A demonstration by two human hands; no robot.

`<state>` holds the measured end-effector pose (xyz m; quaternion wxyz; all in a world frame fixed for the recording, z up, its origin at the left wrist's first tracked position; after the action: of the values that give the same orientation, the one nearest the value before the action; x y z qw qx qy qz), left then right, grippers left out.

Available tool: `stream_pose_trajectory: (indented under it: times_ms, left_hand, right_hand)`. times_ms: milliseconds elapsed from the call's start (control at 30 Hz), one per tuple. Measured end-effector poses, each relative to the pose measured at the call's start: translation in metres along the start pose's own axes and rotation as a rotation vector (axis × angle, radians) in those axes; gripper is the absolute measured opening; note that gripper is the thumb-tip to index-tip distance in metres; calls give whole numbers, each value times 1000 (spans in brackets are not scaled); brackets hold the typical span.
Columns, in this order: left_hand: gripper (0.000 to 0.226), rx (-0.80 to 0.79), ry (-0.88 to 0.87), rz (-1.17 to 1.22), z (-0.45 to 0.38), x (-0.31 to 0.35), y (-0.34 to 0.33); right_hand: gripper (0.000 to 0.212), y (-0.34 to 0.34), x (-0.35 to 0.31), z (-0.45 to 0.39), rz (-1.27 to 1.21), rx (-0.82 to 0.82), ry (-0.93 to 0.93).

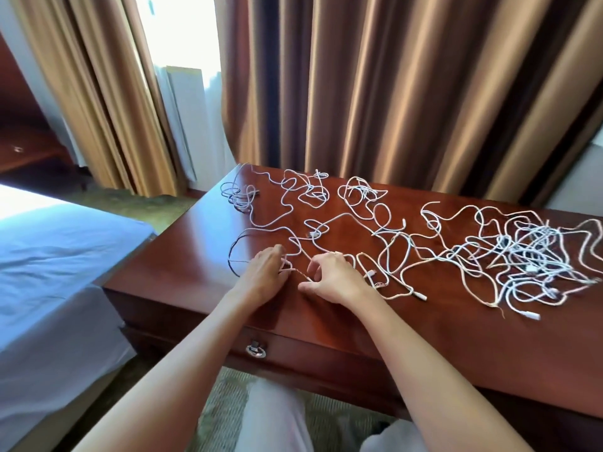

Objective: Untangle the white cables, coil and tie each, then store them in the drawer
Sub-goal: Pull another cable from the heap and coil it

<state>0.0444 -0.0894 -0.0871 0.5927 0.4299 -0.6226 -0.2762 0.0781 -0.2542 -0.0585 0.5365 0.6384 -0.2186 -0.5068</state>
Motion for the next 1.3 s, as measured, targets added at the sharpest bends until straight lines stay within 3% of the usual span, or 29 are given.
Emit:
stream_pose_trajectory:
  times_ms: [167,333,500,633,733,833,900,1000,1100,1167,1233,1300]
  left_hand:
    - [19,190,-108,-97,7,8,14]
    - [24,385,-16,170,17,21,49]
    - [37,534,-6,323,29,45,86]
    - [32,534,-31,543,31,66,106]
    - [26,424,-41,641,32,83,115]
    - [25,361,-52,659,31,91,113]
    - [26,364,-71,660,31,92,107]
    - [28,338,-91,593,36,89,99]
    - [35,294,-89,544,43,83,94]
    - [41,264,-85,499,46,76,93]
    - [44,247,-69,460,46,67,93]
    - [44,243,-52,439,47,60,94]
  right_hand:
    - [16,-2,-4,5,-30,43,108]
    - [34,7,-8,15,-229,170,245]
    - [25,27,-5,26,-180,479,397]
    - [30,49,2,32,-291,630,287]
    - [36,68,-2,43,-565,541,185]
    - [25,76,-5,52,-865,386,81]
    - [14,76,1,58,-854,238,49]
    - [40,68,10,67,-773,-50,57]
    - [39,58,15,62,-782,-68,-7]
    - [24,48,14,52,-759,-52,-42]
    - [13,37,10,39,-632,-15,-28]
    - [21,24,4,22,-470,32,-14]
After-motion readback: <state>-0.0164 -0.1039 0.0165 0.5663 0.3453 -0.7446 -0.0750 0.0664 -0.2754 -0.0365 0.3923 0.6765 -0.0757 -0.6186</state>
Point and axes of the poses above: each hand's wrist, its own z-axis away from the middle knuckle, its own y-axis out of the back of the hand, x = y × z, the point moved 1 cm from there along -z, towards the middle knuckle, and after that the axes turned 1 degree about y, right-handed, at the moved point
